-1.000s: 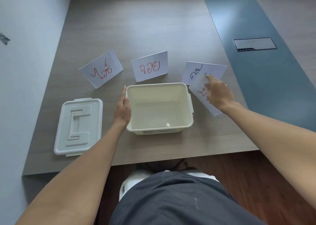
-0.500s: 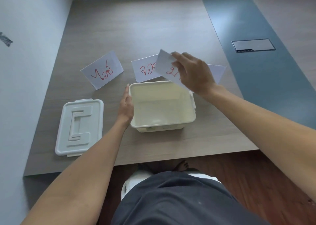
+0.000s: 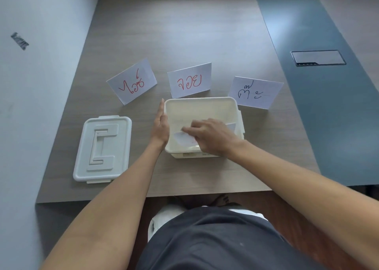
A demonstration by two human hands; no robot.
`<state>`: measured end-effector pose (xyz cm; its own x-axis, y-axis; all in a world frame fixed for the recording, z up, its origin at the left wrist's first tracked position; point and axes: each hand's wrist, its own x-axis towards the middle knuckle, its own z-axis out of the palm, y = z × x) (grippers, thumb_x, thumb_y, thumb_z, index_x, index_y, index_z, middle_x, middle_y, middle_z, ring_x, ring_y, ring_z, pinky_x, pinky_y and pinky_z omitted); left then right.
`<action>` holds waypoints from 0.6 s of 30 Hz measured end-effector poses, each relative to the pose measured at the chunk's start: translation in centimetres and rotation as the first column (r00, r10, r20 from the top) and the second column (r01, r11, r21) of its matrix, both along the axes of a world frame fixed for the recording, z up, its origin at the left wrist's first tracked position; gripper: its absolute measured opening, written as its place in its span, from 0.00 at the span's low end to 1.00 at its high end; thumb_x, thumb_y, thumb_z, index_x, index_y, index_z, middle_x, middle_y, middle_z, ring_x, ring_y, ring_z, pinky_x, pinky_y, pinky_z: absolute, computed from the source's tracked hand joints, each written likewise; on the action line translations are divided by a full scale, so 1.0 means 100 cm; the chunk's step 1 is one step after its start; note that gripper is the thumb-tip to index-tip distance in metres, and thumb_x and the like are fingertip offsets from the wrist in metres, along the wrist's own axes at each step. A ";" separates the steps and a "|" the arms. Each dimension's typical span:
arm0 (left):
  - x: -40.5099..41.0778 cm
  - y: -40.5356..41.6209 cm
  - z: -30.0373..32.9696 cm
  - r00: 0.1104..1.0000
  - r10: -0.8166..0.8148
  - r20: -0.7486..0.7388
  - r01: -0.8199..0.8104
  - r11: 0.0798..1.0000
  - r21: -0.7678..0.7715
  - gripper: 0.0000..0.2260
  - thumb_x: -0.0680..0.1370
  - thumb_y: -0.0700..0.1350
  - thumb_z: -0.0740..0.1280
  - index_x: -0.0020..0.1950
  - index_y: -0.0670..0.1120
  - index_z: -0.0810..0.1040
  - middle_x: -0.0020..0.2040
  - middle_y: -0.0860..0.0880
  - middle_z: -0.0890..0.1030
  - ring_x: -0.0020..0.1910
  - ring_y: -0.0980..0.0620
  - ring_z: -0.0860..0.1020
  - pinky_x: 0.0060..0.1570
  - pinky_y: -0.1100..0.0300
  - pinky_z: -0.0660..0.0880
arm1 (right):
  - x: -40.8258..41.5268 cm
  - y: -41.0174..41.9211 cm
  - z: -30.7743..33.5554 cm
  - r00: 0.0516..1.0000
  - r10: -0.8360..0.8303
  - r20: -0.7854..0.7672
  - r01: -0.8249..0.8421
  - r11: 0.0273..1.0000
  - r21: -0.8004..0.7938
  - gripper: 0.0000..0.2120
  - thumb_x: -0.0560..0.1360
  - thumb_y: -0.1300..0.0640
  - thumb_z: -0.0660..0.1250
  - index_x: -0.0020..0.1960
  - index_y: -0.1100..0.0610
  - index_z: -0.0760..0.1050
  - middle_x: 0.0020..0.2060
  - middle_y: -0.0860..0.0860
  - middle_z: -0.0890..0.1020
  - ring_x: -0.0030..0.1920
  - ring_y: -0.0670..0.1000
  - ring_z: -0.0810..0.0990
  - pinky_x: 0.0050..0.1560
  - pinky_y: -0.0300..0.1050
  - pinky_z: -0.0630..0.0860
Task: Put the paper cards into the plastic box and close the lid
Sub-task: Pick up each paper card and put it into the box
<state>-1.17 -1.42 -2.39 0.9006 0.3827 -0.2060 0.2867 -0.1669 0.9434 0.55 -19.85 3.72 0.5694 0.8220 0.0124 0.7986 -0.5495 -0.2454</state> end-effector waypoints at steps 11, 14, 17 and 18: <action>-0.005 0.000 -0.002 0.999 -0.031 -0.024 0.034 0.993 0.112 0.24 0.84 0.41 0.49 0.80 0.53 0.58 0.70 0.70 0.62 0.64 0.78 0.61 0.55 0.87 0.53 | 0.004 -0.015 -0.029 0.965 -0.041 -0.259 0.098 0.972 0.214 0.15 0.81 0.60 0.59 0.65 0.57 0.76 0.53 0.55 0.84 0.49 0.60 0.82 0.47 0.55 0.78; -0.004 -0.001 -0.003 0.999 -0.020 -0.044 0.025 0.993 0.115 0.24 0.84 0.41 0.49 0.80 0.55 0.57 0.77 0.62 0.60 0.69 0.72 0.57 0.58 0.87 0.51 | 0.044 -0.022 -0.022 0.966 -0.197 -0.170 0.253 0.863 0.437 0.11 0.79 0.64 0.62 0.59 0.61 0.79 0.46 0.56 0.83 0.40 0.57 0.81 0.42 0.52 0.78; -0.005 -0.001 -0.003 0.999 -0.020 -0.044 0.025 0.994 0.102 0.24 0.84 0.42 0.48 0.80 0.55 0.58 0.78 0.60 0.59 0.67 0.77 0.55 0.59 0.88 0.50 | 0.094 -0.038 -0.021 0.886 -0.420 -0.198 0.457 0.714 0.530 0.10 0.80 0.63 0.61 0.56 0.61 0.80 0.47 0.57 0.79 0.39 0.53 0.79 0.42 0.51 0.78; -0.004 -0.001 -0.004 0.999 -0.016 -0.046 0.020 0.994 0.105 0.23 0.84 0.42 0.48 0.80 0.55 0.58 0.78 0.60 0.59 0.67 0.77 0.55 0.59 0.88 0.50 | 0.112 -0.046 -0.023 0.840 -0.498 -0.216 0.530 0.666 0.525 0.11 0.80 0.62 0.60 0.57 0.61 0.79 0.49 0.58 0.78 0.43 0.55 0.80 0.46 0.52 0.78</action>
<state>-1.58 -1.50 -2.74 0.8983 0.3882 -0.2057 0.3242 -0.2700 0.9066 11.76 -24.49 1.44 0.9122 0.2575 0.3187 0.4087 -0.6273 -0.6629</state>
